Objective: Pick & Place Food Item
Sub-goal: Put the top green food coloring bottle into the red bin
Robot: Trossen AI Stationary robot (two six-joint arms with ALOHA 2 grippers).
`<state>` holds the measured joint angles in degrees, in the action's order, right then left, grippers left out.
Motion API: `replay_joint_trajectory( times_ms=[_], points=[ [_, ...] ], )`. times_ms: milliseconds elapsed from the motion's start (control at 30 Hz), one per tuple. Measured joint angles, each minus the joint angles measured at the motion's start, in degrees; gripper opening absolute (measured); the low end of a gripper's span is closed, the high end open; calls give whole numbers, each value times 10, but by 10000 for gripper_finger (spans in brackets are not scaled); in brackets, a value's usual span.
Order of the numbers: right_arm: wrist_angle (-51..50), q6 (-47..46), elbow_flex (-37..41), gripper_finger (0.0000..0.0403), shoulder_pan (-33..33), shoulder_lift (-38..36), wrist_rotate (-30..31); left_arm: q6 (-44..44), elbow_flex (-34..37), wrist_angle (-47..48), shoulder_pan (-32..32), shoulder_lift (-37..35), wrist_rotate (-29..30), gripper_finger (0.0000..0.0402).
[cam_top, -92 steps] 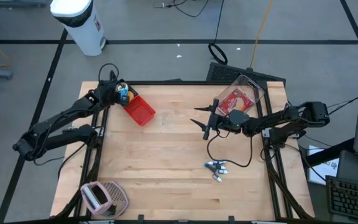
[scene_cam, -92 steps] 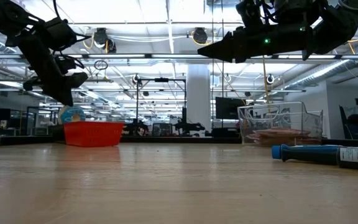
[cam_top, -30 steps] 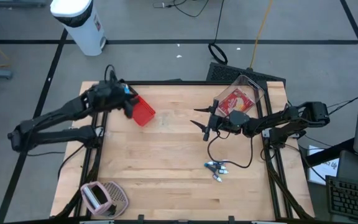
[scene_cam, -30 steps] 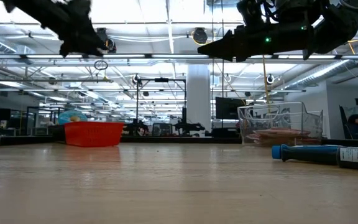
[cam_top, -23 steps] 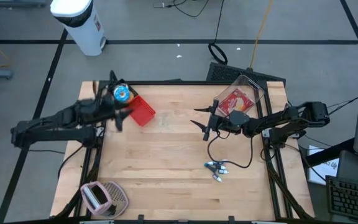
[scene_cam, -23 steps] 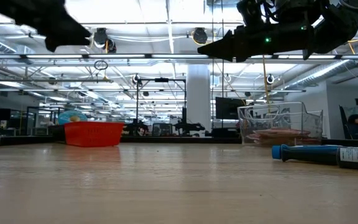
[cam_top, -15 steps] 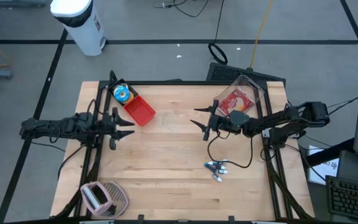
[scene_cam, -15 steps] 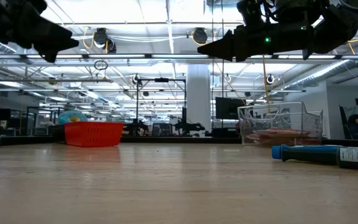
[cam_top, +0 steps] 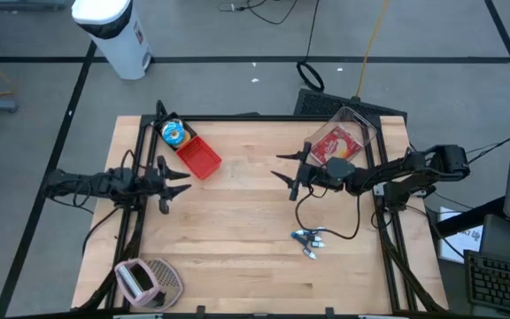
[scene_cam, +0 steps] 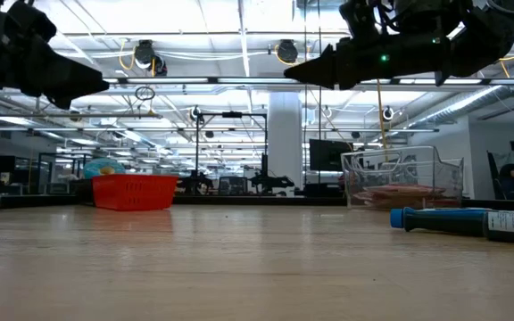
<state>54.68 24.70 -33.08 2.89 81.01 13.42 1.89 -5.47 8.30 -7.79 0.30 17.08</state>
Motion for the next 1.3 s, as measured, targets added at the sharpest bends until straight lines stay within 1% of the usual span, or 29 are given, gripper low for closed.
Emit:
replay_joint_trajectory(
  times_ms=[67, 133, 200, 267, 400, 433, 533, 633, 833, 900, 1000, 1200, 1300],
  points=[
    [-21, -7, 0, 226, -4, -5, -1, -6, 9, -13, 0, 0, 0, 157],
    [-70, -13, -3, 226, -12, -24, -5, -17, 21, -57, 0, 0, 0, 157],
    [-150, -36, -21, 226, -27, -49, -15, -24, 35, -92, 0, 0, 0, 157],
    [-254, -87, -39, 226, -49, -78, -15, -27, 43, -110, 0, 1, -1, 157],
    [-458, -172, -69, 226, -113, -115, -16, -31, 44, -112, 0, 1, -1, 157],
    [-490, -191, -72, 226, -133, -118, -15, -31, 44, -115, 0, 1, -1, 157],
    [-560, -250, -74, 226, -191, -118, -16, -31, 46, -124, 0, 1, -4, 157],
    [-626, -294, -74, 226, -234, -108, -16, -31, 46, -127, 0, 1, -5, 157],
    [-773, -364, -74, 226, -288, -111, -14, -31, 46, -127, 0, 1, -5, 157],
    [-789, -385, -72, 226, -300, -111, -14, -31, 46, -127, 0, 1, -5, 157],
    [-777, -394, -48, 226, -310, -112, -13, -31, 46, -128, 0, 1, -5, 157],
    [-733, -389, 15, 226, -311, -111, -14, -31, 46, -128, 0, 1, -5, 157],
    [-683, -390, 40, 226, -310, -111, -15, -31, 46, -128, 0, 1, -5, 157]
  ],
)
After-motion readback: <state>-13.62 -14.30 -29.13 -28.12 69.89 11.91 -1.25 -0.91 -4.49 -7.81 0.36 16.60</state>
